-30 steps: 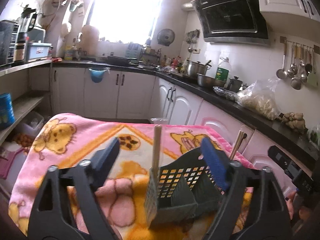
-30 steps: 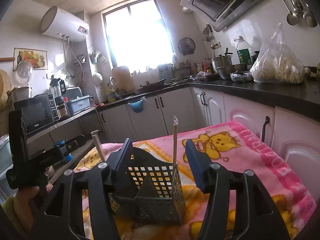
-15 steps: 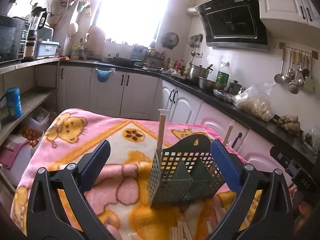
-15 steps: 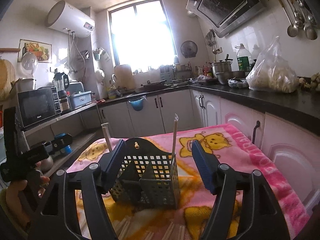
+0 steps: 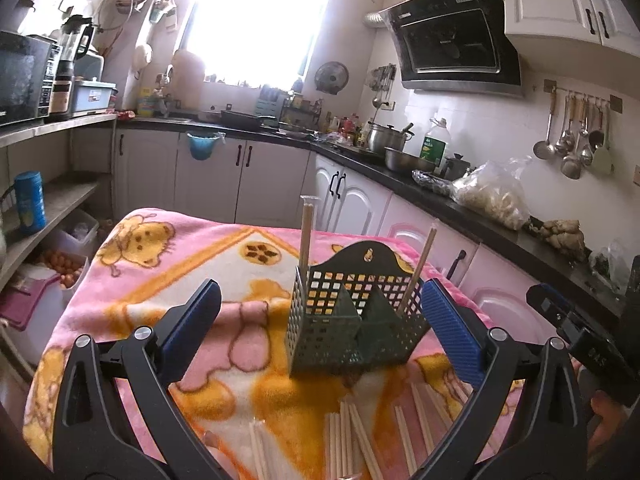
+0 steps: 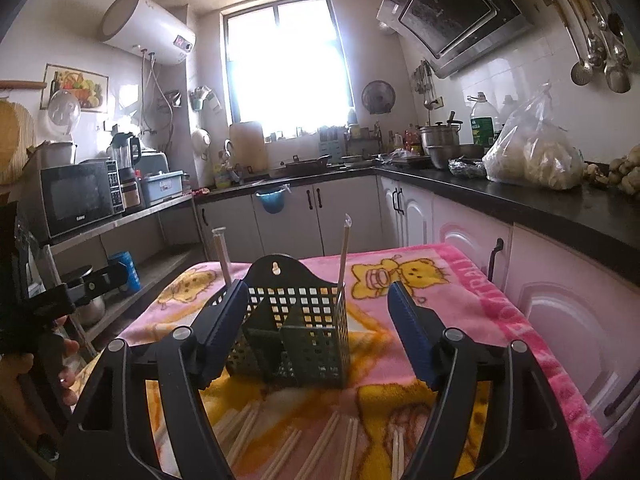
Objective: Organize utensils
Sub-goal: 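Withdraw both grippers from the caddy back toward the chopsticks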
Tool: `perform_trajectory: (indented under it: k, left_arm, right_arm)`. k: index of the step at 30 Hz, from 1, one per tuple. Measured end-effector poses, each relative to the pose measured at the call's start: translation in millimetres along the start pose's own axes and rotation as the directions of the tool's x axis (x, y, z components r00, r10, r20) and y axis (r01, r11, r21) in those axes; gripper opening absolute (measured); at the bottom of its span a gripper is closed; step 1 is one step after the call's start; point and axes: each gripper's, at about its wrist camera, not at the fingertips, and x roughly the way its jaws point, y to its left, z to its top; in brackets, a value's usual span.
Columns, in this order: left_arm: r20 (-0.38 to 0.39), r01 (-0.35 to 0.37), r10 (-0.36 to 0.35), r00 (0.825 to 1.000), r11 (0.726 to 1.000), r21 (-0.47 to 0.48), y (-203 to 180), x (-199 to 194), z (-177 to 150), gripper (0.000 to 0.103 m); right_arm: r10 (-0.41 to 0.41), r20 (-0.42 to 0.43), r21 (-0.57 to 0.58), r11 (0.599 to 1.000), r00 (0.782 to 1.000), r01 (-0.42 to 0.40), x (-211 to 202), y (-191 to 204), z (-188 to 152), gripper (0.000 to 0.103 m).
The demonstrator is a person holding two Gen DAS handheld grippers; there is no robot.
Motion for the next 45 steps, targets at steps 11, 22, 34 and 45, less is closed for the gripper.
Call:
perform_trajectory:
  k: [11, 22, 34, 45]
  left_arm:
    - [-0.037, -0.010, 0.011, 0.999, 0.999, 0.032, -6, -15, -20, 0.092]
    - [-0.091, -0.004, 0.004, 0.996, 1.000, 0.007, -2, -22, -34, 0.092]
    - [-0.146, -0.025, 0.023, 0.989, 1.000, -0.011, 8, -25, -50, 0.092]
    - [-0.192, -0.026, 0.020, 0.981, 0.999, -0.030, 17, -25, -66, 0.092]
  right_arm:
    - [-0.004, -0.039, -0.024, 1.000, 0.999, 0.003, -18, 1, -11, 0.070]
    - [0.019, -0.082, -0.053, 0.998, 0.996, -0.024, -30, 10, -24, 0.070]
    - [0.048, -0.133, -0.085, 0.995, 0.990, -0.060, -31, 29, -38, 0.066]
    - [0.061, -0.202, -0.082, 0.993, 0.978, -0.079, -23, 37, -54, 0.061]
